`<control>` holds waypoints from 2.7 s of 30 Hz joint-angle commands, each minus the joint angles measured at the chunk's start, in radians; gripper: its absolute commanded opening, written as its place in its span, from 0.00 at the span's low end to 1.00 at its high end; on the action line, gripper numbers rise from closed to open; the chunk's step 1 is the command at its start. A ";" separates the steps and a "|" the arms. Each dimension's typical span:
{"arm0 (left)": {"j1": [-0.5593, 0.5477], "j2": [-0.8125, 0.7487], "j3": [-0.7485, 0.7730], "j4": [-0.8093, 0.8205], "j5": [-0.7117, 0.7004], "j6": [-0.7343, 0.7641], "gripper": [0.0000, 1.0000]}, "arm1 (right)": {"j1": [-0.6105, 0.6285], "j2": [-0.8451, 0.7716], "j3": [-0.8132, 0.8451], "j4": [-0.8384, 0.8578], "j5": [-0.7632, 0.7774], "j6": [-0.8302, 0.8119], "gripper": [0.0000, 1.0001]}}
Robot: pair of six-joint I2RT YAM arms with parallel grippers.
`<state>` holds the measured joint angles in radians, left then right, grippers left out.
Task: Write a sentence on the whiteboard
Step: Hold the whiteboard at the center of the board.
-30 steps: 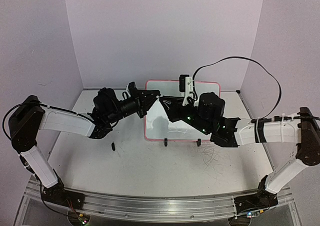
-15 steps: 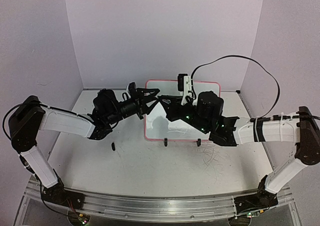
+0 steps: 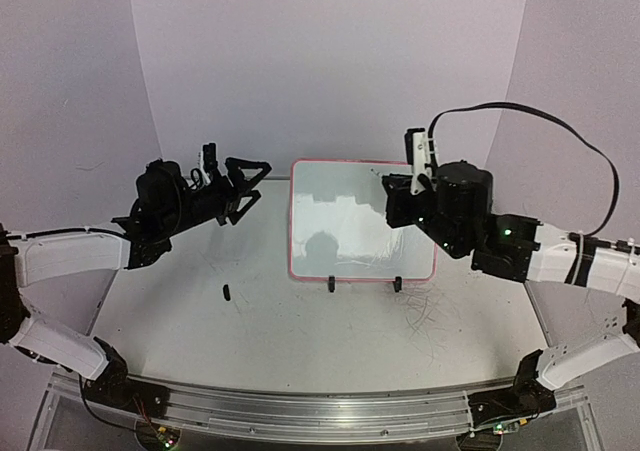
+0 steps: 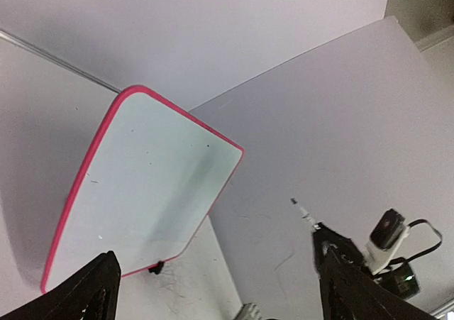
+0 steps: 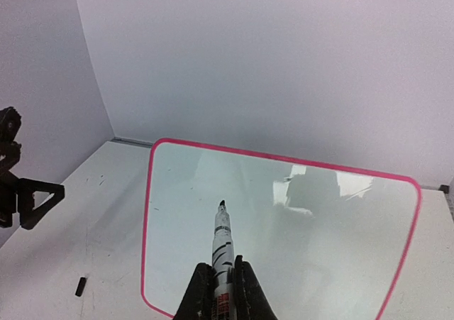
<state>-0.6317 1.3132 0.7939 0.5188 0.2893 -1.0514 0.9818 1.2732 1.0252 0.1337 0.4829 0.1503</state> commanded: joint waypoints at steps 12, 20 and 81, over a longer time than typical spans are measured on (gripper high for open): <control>0.037 0.060 0.259 -0.512 -0.195 0.619 0.99 | -0.058 -0.227 0.008 -0.266 0.053 -0.012 0.00; 0.168 0.297 0.432 -0.652 0.084 0.706 1.00 | -0.059 -0.258 0.000 -0.286 0.014 -0.009 0.00; 0.165 0.669 0.399 -0.034 0.486 0.677 0.29 | -0.058 -0.312 -0.099 -0.143 -0.134 0.018 0.00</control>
<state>-0.4540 1.9858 1.1957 0.4388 0.8073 -0.4140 0.9199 0.9710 0.9351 -0.0496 0.3520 0.1619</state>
